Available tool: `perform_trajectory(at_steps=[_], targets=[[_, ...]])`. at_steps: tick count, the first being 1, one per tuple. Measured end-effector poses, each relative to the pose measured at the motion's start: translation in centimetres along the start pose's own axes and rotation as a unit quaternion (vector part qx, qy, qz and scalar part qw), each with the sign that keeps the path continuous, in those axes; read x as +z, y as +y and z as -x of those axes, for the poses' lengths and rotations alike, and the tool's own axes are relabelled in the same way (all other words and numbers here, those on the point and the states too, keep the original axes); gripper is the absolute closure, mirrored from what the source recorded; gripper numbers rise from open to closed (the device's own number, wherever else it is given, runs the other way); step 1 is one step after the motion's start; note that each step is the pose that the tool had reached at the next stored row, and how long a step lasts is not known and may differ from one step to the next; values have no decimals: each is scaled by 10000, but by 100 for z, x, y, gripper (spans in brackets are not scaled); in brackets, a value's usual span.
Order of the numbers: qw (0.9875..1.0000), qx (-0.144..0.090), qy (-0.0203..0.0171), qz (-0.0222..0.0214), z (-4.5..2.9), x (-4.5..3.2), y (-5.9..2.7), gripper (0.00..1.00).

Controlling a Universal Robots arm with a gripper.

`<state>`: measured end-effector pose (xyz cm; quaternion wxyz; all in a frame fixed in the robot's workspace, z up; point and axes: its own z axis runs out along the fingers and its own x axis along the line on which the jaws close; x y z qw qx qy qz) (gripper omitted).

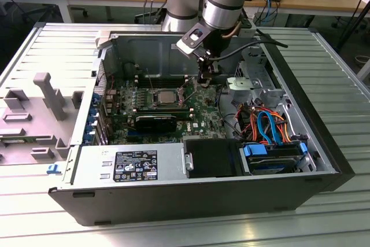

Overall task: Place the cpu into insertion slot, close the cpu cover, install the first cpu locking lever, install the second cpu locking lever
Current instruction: 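Close the cpu cover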

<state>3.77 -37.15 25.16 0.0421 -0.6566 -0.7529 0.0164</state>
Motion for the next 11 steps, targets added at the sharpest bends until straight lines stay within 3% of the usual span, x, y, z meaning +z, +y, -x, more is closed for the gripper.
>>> perform_trajectory(at_steps=[11], targets=[[10000, 0, 0, 0, -12, 8, -87, 89]])
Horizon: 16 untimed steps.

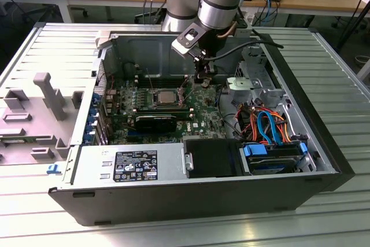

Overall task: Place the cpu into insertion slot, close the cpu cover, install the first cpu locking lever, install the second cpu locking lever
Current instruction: 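Close the cpu cover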

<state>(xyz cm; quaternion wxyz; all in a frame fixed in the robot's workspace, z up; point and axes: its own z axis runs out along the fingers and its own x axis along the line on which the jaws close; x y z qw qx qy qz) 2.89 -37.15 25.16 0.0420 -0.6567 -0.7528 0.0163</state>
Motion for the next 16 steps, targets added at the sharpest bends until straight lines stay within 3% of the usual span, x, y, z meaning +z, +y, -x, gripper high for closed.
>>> perform_trajectory(at_steps=[16], targets=[[10000, 0, 0, 0, -16, 10, -116, 89]])
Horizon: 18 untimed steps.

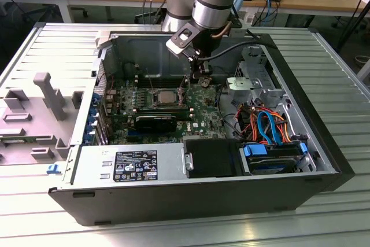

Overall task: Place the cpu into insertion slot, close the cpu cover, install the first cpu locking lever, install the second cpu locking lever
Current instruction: 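Close the cpu cover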

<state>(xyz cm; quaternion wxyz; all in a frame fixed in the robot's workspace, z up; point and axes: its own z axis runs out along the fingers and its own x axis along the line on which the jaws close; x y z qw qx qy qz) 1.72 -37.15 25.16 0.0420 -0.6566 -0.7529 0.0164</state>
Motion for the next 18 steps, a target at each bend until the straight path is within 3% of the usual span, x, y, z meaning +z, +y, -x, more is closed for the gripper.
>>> perform_trajectory(at_steps=[18], targets=[[10000, 0, 0, 0, -7, 5, -48, 89]])
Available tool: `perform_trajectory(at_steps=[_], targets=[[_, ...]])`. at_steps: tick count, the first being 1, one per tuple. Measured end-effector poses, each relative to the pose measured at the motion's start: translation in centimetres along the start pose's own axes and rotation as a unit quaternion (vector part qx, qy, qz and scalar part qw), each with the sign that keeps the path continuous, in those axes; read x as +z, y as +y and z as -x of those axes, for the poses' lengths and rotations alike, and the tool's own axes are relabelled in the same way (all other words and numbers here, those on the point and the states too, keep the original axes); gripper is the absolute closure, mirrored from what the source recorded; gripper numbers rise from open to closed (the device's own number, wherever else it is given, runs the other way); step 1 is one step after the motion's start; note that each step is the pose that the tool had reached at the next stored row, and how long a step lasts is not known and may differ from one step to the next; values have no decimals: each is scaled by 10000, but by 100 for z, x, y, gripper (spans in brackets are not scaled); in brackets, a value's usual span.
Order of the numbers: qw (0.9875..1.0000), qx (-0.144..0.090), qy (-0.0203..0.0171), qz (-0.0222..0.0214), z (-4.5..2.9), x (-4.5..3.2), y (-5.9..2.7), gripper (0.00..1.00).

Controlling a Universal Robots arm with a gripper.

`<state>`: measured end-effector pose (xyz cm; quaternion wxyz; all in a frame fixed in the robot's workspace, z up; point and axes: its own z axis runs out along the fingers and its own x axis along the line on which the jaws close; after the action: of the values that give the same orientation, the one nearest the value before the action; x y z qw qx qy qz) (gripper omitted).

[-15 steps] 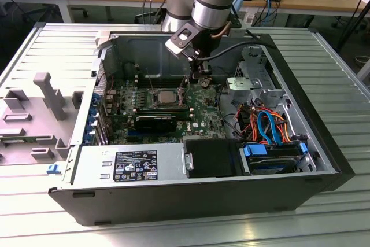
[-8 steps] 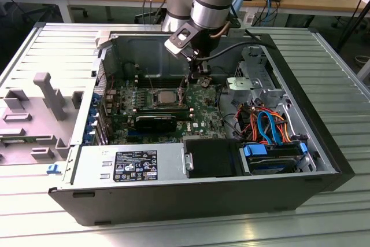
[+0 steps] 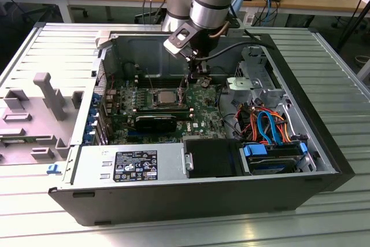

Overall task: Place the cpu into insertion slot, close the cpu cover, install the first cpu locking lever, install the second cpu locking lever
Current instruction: 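Close the cpu cover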

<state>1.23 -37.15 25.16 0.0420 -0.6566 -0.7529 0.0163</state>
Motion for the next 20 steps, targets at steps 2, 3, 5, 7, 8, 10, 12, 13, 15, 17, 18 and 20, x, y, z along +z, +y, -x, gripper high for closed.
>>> perform_trajectory(at_steps=[2, 3, 5, 7, 8, 10, 12, 13, 15, 17, 18, 20], targets=[[10000, -1, 0, 0, 0, 0, -3, 89], [10000, 0, 0, 0, -1, 1, -7, 89], [10000, 0, 0, 0, -1, 1, -9, 89], [10000, 0, 0, 0, -2, 1, -16, 89], [10000, 0, 0, 0, -2, 1, -18, 89], [10000, 0, 0, 0, -3, 2, -23, 89], [10000, 0, 0, 0, -4, 2, -27, 89], [10000, 0, 0, 0, -4, 3, -29, 89], [10000, 0, 0, 0, -4, 3, -33, 89], [10000, 0, 0, 0, -5, 3, -35, 89], [10000, 0, 0, 0, -5, 3, -38, 89], [10000, 0, 0, 0, -6, 4, -42, 89]])
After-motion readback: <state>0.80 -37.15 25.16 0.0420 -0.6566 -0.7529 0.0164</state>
